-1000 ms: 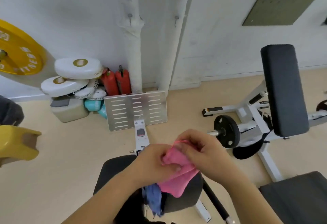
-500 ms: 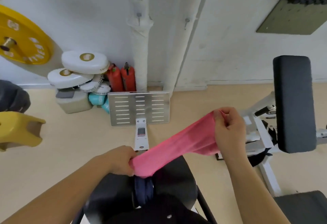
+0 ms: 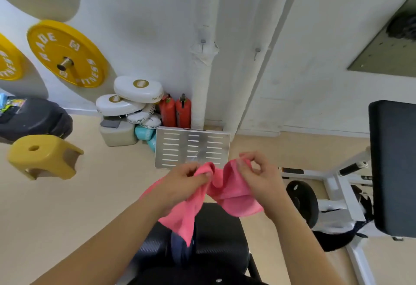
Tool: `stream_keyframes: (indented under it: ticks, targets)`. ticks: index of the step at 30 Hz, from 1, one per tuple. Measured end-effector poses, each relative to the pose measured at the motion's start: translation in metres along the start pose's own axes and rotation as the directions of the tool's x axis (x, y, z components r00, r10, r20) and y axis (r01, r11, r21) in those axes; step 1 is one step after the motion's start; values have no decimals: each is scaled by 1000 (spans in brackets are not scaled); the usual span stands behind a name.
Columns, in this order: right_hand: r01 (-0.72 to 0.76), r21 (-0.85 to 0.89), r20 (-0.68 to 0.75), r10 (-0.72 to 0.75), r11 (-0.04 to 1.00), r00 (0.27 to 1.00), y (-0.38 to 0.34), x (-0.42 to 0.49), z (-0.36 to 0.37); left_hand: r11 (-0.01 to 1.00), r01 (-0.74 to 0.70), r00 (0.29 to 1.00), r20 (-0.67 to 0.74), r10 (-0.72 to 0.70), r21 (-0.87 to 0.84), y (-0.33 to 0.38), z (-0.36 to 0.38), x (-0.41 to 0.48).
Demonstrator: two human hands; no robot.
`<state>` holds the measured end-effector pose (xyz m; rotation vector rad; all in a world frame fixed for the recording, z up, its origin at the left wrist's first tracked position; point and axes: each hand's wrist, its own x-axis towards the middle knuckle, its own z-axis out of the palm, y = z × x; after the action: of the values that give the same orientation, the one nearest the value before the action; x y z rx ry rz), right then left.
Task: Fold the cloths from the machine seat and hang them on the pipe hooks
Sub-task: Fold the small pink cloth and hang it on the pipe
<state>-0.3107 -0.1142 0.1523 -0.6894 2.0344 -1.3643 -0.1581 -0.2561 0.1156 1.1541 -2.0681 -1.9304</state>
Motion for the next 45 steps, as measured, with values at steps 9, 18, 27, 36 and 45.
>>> stream_keyframes:
  ticks: [9,18,27,36,45]
  targets:
    - [97,56,-134,-89,994,987,4,-31,11,983,-180,978,114,173,48,0,23,-23]
    - [22,38,-497,0,999,868,14,-35,-18,896,-12,1000,-22,3,-444,-20,-4,-35]
    - [-111,109,-201,131,988,971,19,-62,51,925,1,990,-131,-56,-380,-43,34,-49]
    - [-221,23,81,219,975,972,52,-74,99,878,95,956,-204,-212,-470,-72,28,-68]
    - [-230,-100,73,237,968,969,48,-71,112,902,80,980,-134,-150,-424,-78,17,-67]
